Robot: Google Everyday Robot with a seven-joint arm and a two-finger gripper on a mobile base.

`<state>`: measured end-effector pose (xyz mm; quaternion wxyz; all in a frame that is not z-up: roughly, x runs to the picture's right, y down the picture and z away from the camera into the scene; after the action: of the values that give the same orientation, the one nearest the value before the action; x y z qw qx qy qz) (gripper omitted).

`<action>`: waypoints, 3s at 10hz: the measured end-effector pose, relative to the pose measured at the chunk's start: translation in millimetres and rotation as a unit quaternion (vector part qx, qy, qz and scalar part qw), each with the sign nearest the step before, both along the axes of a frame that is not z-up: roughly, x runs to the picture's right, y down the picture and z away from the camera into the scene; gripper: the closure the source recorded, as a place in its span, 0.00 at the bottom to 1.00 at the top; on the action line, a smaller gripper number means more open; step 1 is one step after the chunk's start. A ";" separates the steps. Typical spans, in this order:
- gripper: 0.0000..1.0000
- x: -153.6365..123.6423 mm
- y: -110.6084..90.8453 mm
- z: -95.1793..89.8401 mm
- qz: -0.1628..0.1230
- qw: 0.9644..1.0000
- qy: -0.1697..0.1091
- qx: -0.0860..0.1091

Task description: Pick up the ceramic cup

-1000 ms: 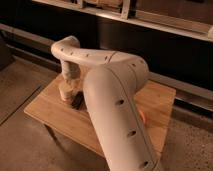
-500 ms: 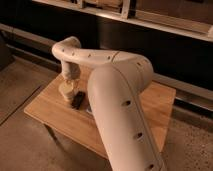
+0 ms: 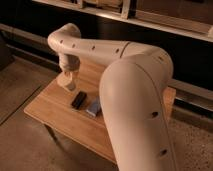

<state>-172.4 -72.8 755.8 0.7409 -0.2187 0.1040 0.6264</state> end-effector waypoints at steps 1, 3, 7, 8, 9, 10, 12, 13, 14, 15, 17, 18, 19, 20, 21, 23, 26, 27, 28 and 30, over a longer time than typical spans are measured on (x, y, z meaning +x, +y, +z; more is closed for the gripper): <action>1.00 9.1 -4.5 -15.7 0.013 1.000 -0.001 0.011; 1.00 25.4 -3.3 -33.2 0.033 0.999 0.001 0.015; 1.00 70.7 31.6 -44.9 0.062 0.997 0.035 -0.043; 1.00 76.0 41.1 -44.3 0.067 0.995 0.039 -0.063; 1.00 77.7 47.7 -43.1 0.068 0.994 0.039 -0.077; 1.00 78.9 52.1 -42.2 0.070 0.993 0.038 -0.090; 1.00 82.8 52.4 -38.6 0.069 0.992 0.044 -0.101; 1.00 80.8 48.4 -38.3 0.066 0.992 0.046 -0.100; 1.00 73.4 44.1 -38.7 0.060 0.992 0.044 -0.097; 1.00 67.1 41.8 -39.1 0.056 0.993 0.040 -0.095; 1.00 53.6 38.4 -38.7 0.044 0.994 0.032 -0.093; 1.00 49.2 37.6 -37.8 0.040 0.995 0.029 -0.092; 1.00 45.0 37.1 -36.2 0.036 0.995 0.026 -0.091; 1.00 39.8 36.9 -34.4 0.031 0.995 0.022 -0.091; 1.00 33.8 37.3 -32.1 0.026 0.995 0.018 -0.091; 1.00 29.6 36.9 -30.7 0.020 0.995 0.015 -0.092; 1.00 23.9 33.4 -31.4 0.012 0.996 0.011 -0.088; 1.00 22.1 32.1 -32.1 0.010 0.996 0.009 -0.086; 1.00 21.0 31.9 -32.3 0.008 0.996 0.009 -0.086; 1.00 19.3 31.6 -33.2 0.003 0.996 0.008 -0.085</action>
<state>-153.0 -41.2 722.6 0.7171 -0.2763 0.1619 0.6191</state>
